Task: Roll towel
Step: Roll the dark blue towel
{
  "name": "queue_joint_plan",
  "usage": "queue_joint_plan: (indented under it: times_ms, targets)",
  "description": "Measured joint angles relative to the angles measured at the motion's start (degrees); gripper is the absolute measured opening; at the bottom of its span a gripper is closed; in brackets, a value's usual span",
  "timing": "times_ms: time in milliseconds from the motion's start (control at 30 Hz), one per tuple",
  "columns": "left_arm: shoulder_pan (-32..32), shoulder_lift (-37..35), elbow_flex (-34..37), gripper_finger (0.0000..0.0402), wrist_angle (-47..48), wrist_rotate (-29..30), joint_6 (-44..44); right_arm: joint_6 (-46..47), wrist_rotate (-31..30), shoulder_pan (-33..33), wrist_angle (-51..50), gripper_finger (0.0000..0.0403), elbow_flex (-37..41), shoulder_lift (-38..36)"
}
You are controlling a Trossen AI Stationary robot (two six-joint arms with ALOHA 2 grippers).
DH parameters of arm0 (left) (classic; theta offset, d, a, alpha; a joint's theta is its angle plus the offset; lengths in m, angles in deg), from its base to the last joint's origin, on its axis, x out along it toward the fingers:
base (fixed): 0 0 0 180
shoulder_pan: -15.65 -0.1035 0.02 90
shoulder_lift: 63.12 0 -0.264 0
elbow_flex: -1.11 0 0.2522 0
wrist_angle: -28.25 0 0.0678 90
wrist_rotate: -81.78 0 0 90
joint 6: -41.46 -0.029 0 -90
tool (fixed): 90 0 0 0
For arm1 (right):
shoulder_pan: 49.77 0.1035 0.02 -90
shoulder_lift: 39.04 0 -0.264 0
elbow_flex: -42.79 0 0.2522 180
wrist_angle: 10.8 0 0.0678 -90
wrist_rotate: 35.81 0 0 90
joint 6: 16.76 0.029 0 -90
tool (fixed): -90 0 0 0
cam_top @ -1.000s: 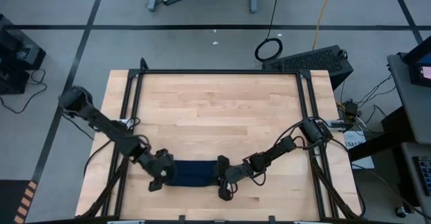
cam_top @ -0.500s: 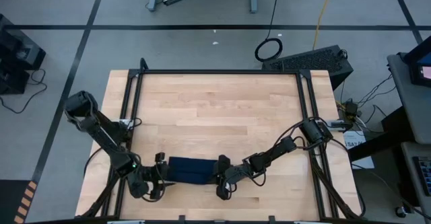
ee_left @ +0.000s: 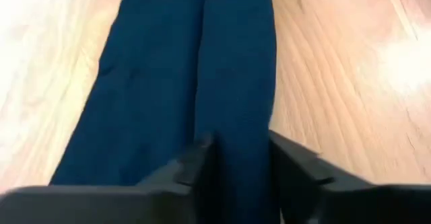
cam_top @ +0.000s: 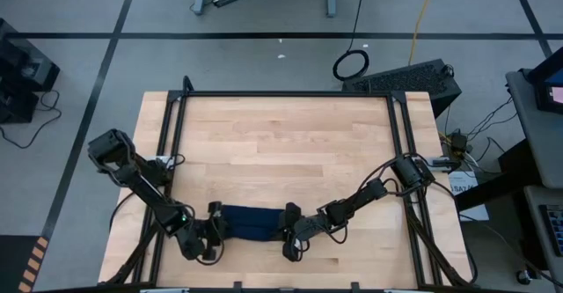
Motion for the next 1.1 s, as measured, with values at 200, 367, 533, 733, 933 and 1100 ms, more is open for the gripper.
queue_joint_plan:
  times_ms: [200, 367, 533, 733, 933, 1100]
  targets:
    - [-4.2, -0.1, -0.1, 0.0017, 0.8, -7.1, 1.4, -1.6, -0.1, 0.3, 0.1, 0.0055, 0.0, -0.6]
    - [-6.6, -1.5, -0.1, 0.0022, 0.8, -11.2, 2.7, -8.9, -0.2, 2.0, -7.6, 0.0107, 0.2, -5.1]
    - [-7.3, -2.3, -0.1, 0.0016, 1.7, -14.1, 5.6, -14.5, -2.3, 5.1, -22.5, 0.0166, 0.3, -12.3]
    - [-9.0, -2.3, 0.0, 0.0014, 0.9, -17.0, 10.6, -23.4, -17.3, 12.8, -26.3, 0.0198, 0.3, -15.5]
    - [-9.9, -2.7, 0.0, 0.0014, 0.8, -20.8, 15.2, -32.7, -28.7, 16.0, -13.7, 0.0198, 0.1, -8.9]
    - [-10.7, -2.7, 0.0, 0.0013, -0.9, -23.3, 17.0, -40.6, -31.5, 14.4, -3.4, 0.0198, 0.1, -3.1]
